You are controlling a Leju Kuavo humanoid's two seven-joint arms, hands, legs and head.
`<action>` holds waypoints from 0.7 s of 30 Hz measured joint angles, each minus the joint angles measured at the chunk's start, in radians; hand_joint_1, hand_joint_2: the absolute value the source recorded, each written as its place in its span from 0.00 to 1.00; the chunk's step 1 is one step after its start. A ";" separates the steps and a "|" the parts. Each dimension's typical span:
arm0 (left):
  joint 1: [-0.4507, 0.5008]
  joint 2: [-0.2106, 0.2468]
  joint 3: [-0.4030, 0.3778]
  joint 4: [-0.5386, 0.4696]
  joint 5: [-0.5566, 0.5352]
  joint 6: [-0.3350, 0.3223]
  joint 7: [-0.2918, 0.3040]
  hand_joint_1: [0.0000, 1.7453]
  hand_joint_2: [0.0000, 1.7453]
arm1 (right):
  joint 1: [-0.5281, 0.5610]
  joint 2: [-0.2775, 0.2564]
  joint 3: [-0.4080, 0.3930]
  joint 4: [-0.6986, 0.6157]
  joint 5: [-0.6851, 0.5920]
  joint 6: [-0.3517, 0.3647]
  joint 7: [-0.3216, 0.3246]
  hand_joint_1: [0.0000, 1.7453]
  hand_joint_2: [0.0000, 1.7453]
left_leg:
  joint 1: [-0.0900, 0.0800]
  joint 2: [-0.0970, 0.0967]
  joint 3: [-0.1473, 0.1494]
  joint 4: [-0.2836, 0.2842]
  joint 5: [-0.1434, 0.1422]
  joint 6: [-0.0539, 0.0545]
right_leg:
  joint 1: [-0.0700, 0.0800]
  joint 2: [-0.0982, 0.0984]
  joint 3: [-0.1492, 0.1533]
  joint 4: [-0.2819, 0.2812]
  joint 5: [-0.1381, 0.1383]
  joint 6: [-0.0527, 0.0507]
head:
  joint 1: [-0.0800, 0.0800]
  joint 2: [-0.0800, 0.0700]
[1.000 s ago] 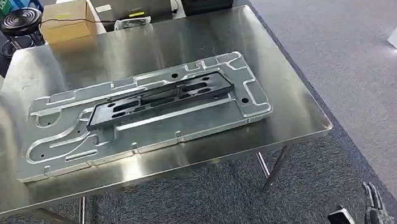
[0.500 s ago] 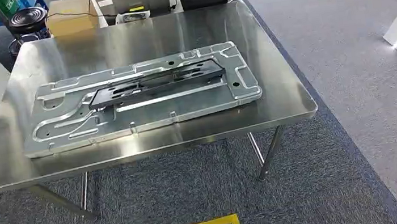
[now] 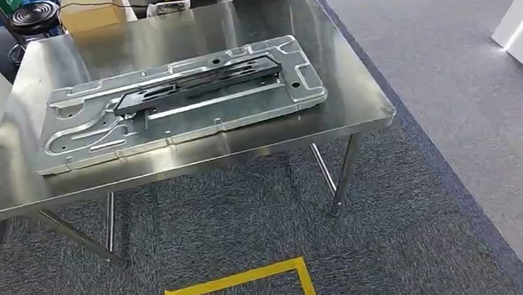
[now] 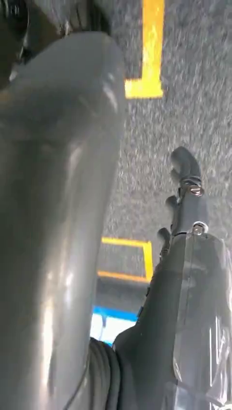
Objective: Take the parts from the cabinet and place them on the table.
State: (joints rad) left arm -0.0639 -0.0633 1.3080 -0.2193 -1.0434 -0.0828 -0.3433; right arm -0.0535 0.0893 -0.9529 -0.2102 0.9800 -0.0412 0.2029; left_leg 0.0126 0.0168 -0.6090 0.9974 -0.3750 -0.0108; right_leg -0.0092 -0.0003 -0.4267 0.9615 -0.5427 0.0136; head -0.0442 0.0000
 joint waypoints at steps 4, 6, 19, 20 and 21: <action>0.004 -0.006 -0.033 0.001 -0.041 -0.011 0.016 0.00 0.00 | 0.000 0.006 -0.022 0.005 -0.001 0.011 0.005 0.00 0.00 | 0.004 -0.006 -0.051 0.127 -0.163 -0.012 | -0.002 -0.010 -0.055 -0.007 0.055 -0.034 | 0.000 0.000; 0.003 -0.008 -0.048 0.002 -0.048 -0.024 0.019 0.00 0.00 | 0.003 0.013 -0.022 0.006 0.009 0.016 0.014 0.00 0.00 | 0.005 -0.006 -0.075 0.269 -0.249 -0.017 | 0.003 -0.011 -0.092 -0.004 0.081 -0.036 | 0.000 0.000; 0.004 -0.006 -0.042 0.002 0.004 -0.022 0.039 0.00 0.00 | -0.001 0.030 -0.011 0.010 0.068 0.027 -0.026 0.00 0.00 | -0.002 -0.001 0.142 -0.028 -0.135 0.050 | 0.000 -0.005 -0.244 0.117 0.049 0.023 | 0.000 0.000; 0.004 -0.006 -0.042 0.002 0.004 -0.019 0.040 0.00 0.00 | -0.001 0.030 -0.009 0.010 0.070 0.029 -0.026 0.00 0.00 | -0.003 -0.001 0.126 -0.028 -0.123 0.053 | -0.003 -0.004 -0.255 0.181 -0.016 0.027 | 0.000 0.000; 0.004 -0.006 -0.041 0.002 0.003 -0.016 0.041 0.00 0.00 | -0.001 0.030 -0.008 0.010 0.074 0.031 -0.027 0.00 0.00 | -0.004 -0.001 0.109 -0.027 -0.109 0.054 | -0.004 -0.004 -0.264 0.255 -0.068 0.031 | 0.000 0.000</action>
State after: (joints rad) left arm -0.0601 -0.0698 1.2669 -0.2171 -1.0403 -0.0992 -0.3025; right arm -0.0543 0.1190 -0.9609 -0.1999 1.0536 -0.0107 0.1762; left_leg 0.0086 0.0156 -0.5000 0.9708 -0.4842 0.0428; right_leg -0.0134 -0.0043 -0.6903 1.2169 -0.6108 0.0443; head -0.0442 0.0000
